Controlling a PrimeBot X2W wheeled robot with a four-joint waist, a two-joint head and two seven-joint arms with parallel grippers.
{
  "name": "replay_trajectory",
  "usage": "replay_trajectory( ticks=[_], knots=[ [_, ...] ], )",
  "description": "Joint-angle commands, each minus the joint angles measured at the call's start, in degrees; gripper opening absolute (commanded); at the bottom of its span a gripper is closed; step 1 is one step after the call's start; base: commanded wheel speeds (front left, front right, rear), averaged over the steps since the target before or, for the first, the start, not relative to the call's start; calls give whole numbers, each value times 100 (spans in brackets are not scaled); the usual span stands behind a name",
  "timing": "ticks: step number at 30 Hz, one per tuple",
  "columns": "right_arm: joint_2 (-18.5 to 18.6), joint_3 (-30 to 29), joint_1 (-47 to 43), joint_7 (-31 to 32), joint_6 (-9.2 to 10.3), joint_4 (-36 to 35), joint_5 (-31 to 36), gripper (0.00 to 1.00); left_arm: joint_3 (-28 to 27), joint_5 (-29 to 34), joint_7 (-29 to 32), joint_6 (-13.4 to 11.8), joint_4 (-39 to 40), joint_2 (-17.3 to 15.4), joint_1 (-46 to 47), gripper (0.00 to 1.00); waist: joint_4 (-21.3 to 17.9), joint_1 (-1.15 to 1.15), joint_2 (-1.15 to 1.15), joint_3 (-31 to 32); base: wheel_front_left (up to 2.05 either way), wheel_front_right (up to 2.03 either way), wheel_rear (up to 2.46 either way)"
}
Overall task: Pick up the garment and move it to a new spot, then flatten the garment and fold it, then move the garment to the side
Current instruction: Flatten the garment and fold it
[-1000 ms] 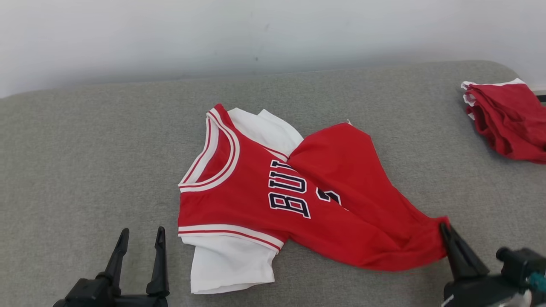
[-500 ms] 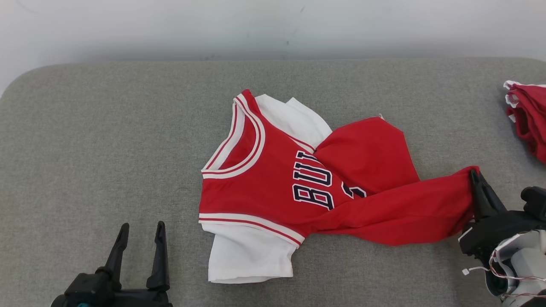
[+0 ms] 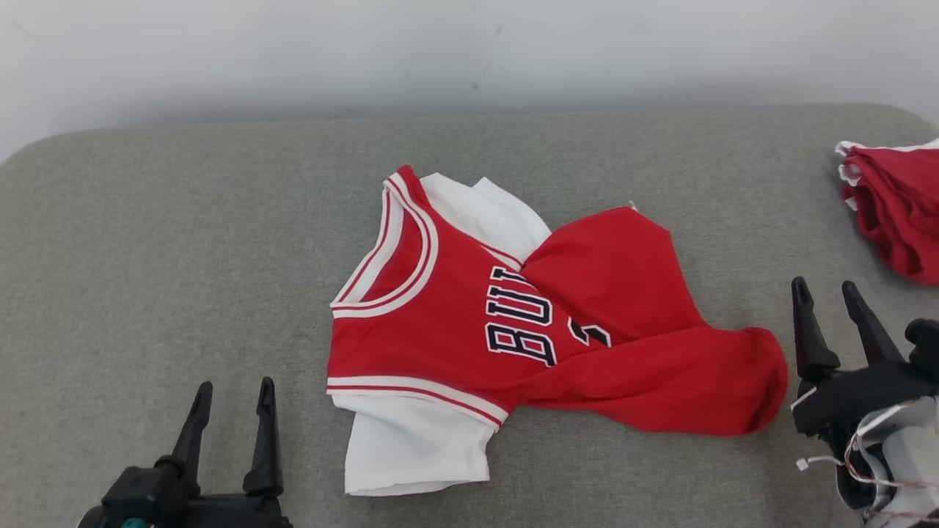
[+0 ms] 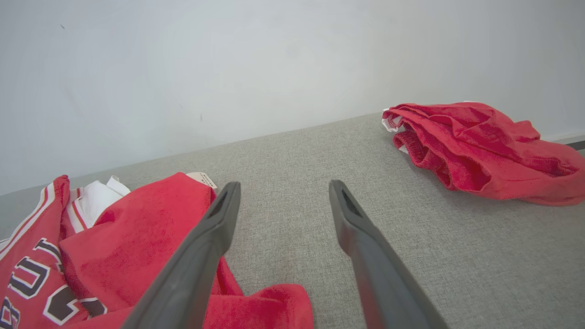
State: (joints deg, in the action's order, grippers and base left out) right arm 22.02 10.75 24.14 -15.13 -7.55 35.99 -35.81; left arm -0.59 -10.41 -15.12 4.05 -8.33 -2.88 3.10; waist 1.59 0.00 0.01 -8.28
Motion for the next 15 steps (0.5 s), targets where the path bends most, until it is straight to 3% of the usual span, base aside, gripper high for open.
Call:
replay_trajectory(
  ticks=[1,9,15],
  knots=[
    [-49,-91,-269,2,15,-354,179,100,-68,33,-1,27,-4,-2,-70,100,-162,0,-1,142,0,0,0],
    [-273,-520,-1344,1,15,-1663,665,100,-233,127,-1,97,5,-2,-163,100,-424,0,-1,293,0,0,0],
    [-377,-735,-1974,2,15,-2243,849,100,-335,195,-1,133,-23,-2,-220,100,-521,0,-1,429,0,0,0]
  ],
)
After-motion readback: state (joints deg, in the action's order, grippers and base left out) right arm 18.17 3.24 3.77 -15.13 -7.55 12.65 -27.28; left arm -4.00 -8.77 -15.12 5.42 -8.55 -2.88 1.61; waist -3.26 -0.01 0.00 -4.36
